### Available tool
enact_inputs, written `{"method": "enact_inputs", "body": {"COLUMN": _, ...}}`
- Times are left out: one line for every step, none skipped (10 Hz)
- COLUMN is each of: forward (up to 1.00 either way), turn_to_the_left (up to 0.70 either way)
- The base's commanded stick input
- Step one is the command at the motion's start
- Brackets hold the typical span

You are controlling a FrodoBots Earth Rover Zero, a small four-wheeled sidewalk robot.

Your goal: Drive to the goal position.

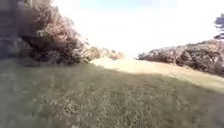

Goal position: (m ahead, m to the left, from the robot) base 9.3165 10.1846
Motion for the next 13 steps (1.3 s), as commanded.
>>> {"method": "enact_inputs", "body": {"forward": 0.70, "turn_to_the_left": -0.04}}
{"method": "enact_inputs", "body": {"forward": 0.70, "turn_to_the_left": -0.12}}
{"method": "enact_inputs", "body": {"forward": 0.70, "turn_to_the_left": -0.29}}
{"method": "enact_inputs", "body": {"forward": 0.70, "turn_to_the_left": -0.33}}
{"method": "enact_inputs", "body": {"forward": 0.70, "turn_to_the_left": 0.00}}
{"method": "enact_inputs", "body": {"forward": 0.70, "turn_to_the_left": 0.00}}
{"method": "enact_inputs", "body": {"forward": 0.70, "turn_to_the_left": 0.00}}
{"method": "enact_inputs", "body": {"forward": 0.70, "turn_to_the_left": 0.00}}
{"method": "enact_inputs", "body": {"forward": 0.70, "turn_to_the_left": 0.00}}
{"method": "enact_inputs", "body": {"forward": 0.70, "turn_to_the_left": 0.00}}
{"method": "enact_inputs", "body": {"forward": 0.70, "turn_to_the_left": 0.00}}
{"method": "enact_inputs", "body": {"forward": 0.70, "turn_to_the_left": 0.00}}
{"method": "enact_inputs", "body": {"forward": 0.70, "turn_to_the_left": 0.00}}
